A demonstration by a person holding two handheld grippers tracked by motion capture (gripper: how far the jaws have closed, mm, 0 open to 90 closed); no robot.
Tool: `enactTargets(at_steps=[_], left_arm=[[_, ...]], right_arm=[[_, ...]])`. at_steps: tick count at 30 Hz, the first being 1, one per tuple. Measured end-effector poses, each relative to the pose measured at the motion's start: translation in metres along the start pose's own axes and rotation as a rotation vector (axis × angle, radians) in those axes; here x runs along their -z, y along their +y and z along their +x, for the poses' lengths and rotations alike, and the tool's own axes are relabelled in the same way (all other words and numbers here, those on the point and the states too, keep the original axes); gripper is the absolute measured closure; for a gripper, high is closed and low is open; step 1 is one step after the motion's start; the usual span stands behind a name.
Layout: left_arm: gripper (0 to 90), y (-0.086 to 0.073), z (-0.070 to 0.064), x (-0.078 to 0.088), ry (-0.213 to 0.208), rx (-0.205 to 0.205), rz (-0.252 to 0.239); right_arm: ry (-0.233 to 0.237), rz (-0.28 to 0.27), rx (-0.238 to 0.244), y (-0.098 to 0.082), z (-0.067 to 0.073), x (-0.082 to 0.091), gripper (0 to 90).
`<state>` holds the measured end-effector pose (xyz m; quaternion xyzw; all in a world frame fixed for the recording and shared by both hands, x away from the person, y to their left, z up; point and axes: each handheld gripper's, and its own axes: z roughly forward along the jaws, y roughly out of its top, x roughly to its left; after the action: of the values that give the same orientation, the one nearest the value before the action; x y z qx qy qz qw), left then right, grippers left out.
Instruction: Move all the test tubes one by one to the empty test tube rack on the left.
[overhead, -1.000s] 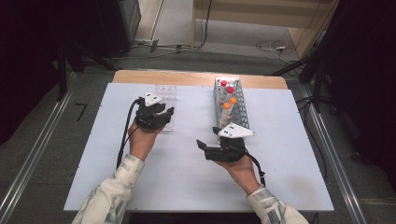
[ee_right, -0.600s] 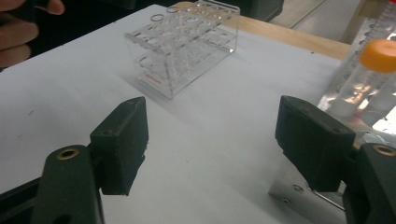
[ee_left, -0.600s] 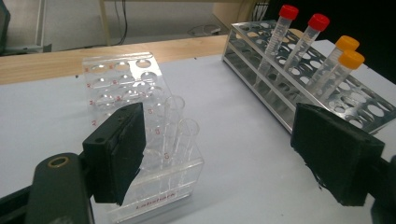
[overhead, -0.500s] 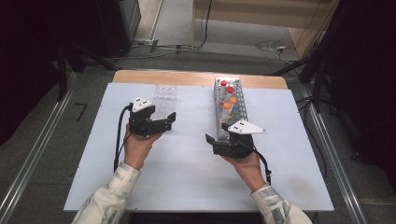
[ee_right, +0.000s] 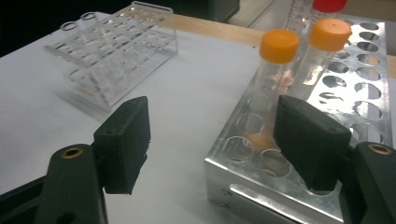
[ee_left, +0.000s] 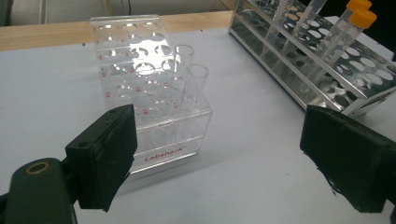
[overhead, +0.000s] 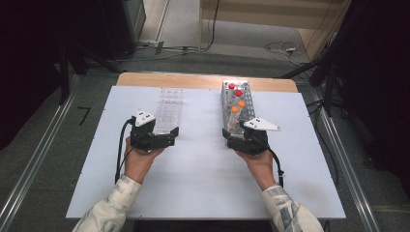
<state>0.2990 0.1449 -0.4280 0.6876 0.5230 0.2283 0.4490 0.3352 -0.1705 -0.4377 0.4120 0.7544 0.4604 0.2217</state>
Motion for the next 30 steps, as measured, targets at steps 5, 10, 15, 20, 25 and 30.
enactTargets(at_steps=[5, 10, 15, 20, 25, 30], left_arm=[[12.6, -0.003, -0.007, -0.003, -0.013, -0.014, 0.006], [13.3, -0.004, -0.005, -0.004, 0.000, -0.005, 0.002], [13.3, -0.002, -0.005, -0.002, -0.002, -0.008, -0.008], [13.4, -0.003, -0.006, -0.002, -0.006, -0.010, -0.007], [13.4, -0.003, -0.008, -0.002, -0.011, -0.012, -0.011], [13.5, -0.003, -0.009, -0.004, -0.012, -0.014, -0.003]], right_arm=[[-0.067, -0.006, -0.004, 0.003, -0.005, -0.015, 30.0], [-0.064, -0.001, -0.045, 0.008, -0.010, -0.023, 35.0], [-0.091, 0.012, -0.035, 0.011, -0.011, -0.028, 43.2], [-0.107, 0.019, -0.053, 0.009, -0.017, -0.035, 52.1], [-0.120, 0.004, -0.053, 0.008, -0.017, -0.037, 60.3], [-0.126, 0.006, -0.057, 0.007, -0.018, -0.041, 64.3]])
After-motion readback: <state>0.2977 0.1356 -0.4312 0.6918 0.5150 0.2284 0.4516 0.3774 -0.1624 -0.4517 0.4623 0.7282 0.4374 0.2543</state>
